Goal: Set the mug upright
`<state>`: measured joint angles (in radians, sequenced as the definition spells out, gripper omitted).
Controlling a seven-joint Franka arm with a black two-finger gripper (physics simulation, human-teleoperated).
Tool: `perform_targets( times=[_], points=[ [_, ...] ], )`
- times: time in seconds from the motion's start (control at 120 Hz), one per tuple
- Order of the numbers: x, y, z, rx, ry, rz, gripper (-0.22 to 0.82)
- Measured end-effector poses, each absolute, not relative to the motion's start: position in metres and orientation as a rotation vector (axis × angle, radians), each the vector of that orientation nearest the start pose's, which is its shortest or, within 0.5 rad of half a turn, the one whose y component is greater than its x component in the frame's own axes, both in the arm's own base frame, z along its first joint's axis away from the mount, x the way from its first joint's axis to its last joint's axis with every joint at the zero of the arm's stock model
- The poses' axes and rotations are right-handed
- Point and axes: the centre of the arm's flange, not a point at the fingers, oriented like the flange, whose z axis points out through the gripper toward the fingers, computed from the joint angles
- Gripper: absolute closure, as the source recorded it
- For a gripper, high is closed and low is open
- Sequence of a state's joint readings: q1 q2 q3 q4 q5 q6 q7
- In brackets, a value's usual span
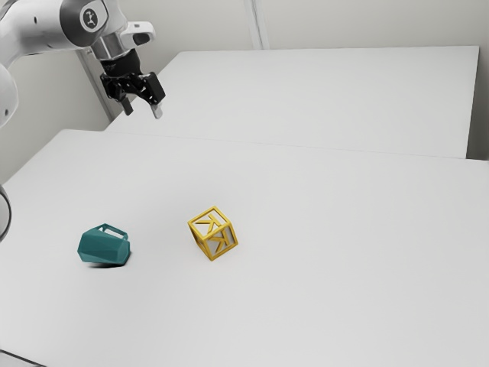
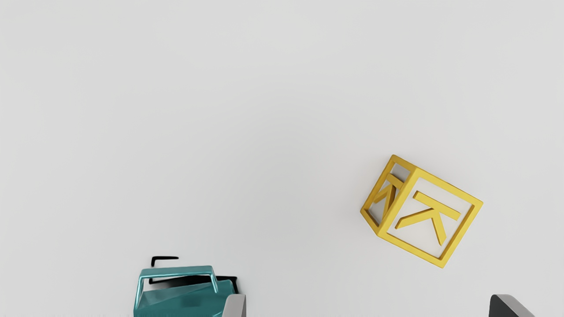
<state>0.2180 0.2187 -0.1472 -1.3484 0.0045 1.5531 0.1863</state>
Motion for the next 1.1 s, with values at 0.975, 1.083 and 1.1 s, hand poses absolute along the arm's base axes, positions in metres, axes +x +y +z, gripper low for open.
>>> perform_targets(
  times=[0.975, 1.083, 1.1],
  points=[
    [0.46, 0.327, 0.449, -3.798, -0.629, 0.166, 0.0],
    [0.444, 0.343, 0.417, -3.846, -0.642, 0.145, 0.0],
    [0.443, 0.345, 0.412, -3.852, -0.64, 0.14, 0.0]
  ],
)
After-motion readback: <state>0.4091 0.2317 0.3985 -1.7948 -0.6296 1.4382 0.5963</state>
